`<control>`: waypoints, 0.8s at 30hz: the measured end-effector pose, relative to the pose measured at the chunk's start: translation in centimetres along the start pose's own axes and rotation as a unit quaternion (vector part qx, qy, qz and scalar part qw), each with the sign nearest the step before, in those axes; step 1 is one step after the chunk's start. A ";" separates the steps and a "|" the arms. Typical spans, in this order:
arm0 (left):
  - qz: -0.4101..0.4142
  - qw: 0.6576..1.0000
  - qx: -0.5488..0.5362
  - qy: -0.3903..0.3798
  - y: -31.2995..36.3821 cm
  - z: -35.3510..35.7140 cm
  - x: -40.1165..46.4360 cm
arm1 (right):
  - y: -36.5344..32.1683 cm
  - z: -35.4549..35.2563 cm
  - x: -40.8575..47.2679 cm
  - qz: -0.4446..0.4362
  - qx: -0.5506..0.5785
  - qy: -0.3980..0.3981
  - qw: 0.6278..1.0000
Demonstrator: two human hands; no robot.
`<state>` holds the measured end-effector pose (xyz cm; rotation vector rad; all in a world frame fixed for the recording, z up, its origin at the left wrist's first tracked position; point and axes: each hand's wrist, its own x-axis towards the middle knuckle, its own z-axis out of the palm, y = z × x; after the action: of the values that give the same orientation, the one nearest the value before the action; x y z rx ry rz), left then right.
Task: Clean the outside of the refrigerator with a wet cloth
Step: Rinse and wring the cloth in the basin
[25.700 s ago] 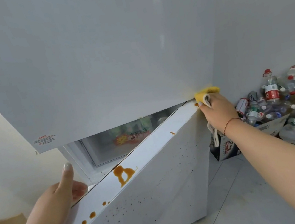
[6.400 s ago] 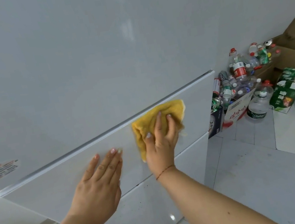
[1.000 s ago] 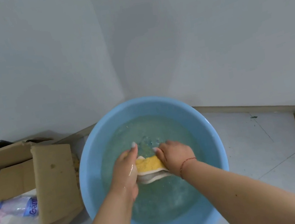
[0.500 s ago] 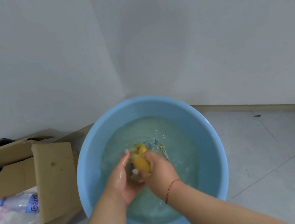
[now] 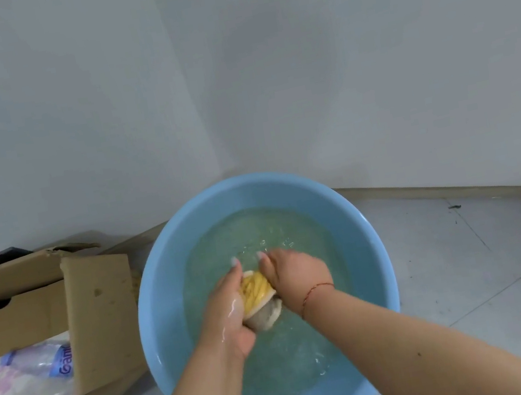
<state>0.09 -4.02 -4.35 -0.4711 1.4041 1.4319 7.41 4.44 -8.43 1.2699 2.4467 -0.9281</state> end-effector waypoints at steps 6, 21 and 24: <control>0.074 0.978 0.186 0.054 -1.7 -5.1 3.5 | 5.7 2.7 0.3 0.037 -0.218 -0.066 0.973; 0.236 0.890 0.369 -0.123 -1.0 -3.8 2.5 | -0.8 -10.3 -0.2 -0.201 0.082 -0.134 0.967; 0.213 0.944 0.219 -0.122 0.5 -2.4 1.6 | 1.6 -9.2 1.1 -0.092 0.368 -0.107 0.919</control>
<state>-1.84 -5.42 -6.03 0.3044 1.6173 1.3903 8.81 11.63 -2.56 1.0339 2.1209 -2.0500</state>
